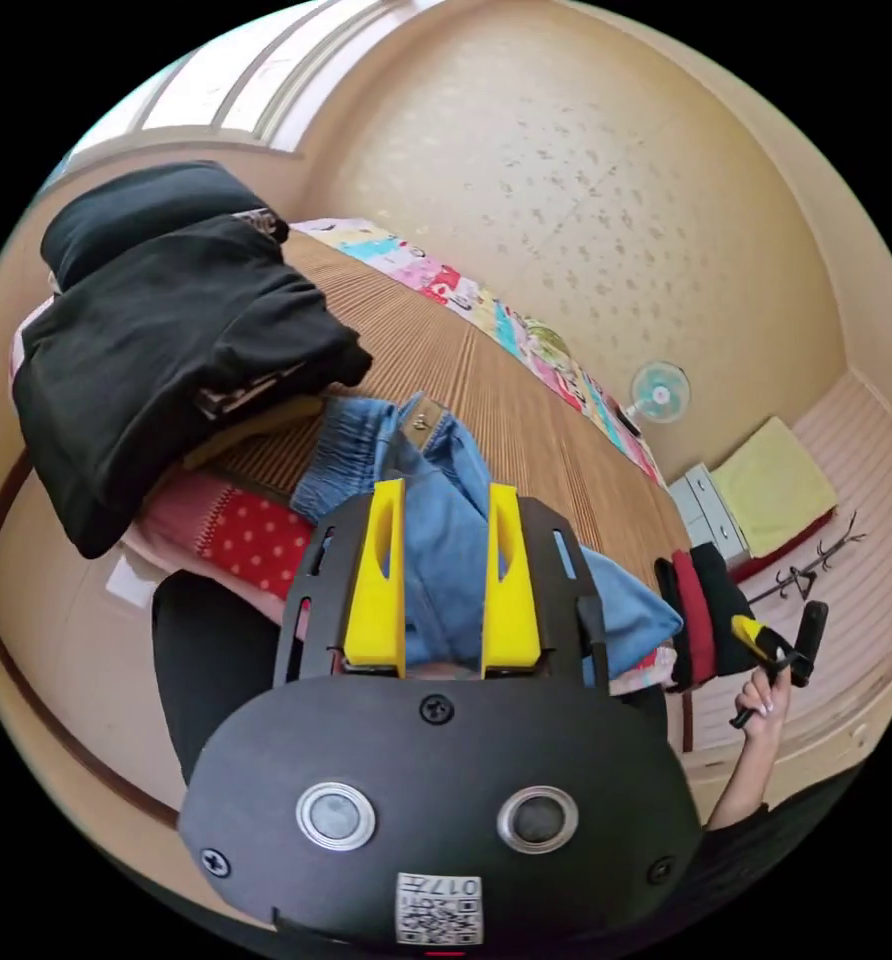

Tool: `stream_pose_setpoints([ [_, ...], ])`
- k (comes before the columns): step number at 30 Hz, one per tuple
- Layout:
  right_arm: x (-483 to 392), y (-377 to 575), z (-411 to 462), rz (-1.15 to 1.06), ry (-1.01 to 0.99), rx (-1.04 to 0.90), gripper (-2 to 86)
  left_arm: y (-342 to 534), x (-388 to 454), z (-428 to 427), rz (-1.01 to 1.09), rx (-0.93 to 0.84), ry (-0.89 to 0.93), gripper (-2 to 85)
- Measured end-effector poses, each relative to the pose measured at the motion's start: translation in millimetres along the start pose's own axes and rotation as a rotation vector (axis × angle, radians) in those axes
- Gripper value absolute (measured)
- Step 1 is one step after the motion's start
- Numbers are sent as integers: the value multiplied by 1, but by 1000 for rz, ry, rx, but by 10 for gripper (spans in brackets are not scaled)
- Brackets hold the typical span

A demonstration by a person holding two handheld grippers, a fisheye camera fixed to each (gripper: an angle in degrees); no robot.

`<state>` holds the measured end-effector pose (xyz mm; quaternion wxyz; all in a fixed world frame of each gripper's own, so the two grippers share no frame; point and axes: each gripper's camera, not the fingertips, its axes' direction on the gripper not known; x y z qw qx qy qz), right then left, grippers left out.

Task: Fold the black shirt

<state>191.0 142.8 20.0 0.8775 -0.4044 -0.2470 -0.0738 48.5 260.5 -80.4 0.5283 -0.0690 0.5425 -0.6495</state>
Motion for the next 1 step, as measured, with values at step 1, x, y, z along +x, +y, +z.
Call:
stream_pose_setpoints([
  [1, 0, -7, 15, -31, -8, -23, 65, -12, -11, 9, -14, -4, -38, 101],
])
